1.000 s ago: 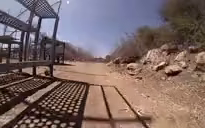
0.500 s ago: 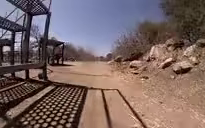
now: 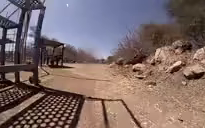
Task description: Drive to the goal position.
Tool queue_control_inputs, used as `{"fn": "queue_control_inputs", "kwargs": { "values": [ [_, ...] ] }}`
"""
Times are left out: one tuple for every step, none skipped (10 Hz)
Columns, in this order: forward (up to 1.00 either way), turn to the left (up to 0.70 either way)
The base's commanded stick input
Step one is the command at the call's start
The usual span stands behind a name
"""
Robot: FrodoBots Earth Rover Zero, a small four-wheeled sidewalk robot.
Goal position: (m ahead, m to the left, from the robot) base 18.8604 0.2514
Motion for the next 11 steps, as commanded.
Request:
{"fn": "queue_control_inputs", "kwargs": {
  "values": [
    [1.00, 0.00],
    [1.00, 0.00],
    [1.00, 0.00],
    [1.00, 0.00],
    [1.00, 0.00],
    [1.00, 0.00],
    [1.00, 0.00],
    [1.00, 0.00],
    [1.00, 0.00],
    [1.00, 0.00],
    [1.00, 0.00]
  ]
}}
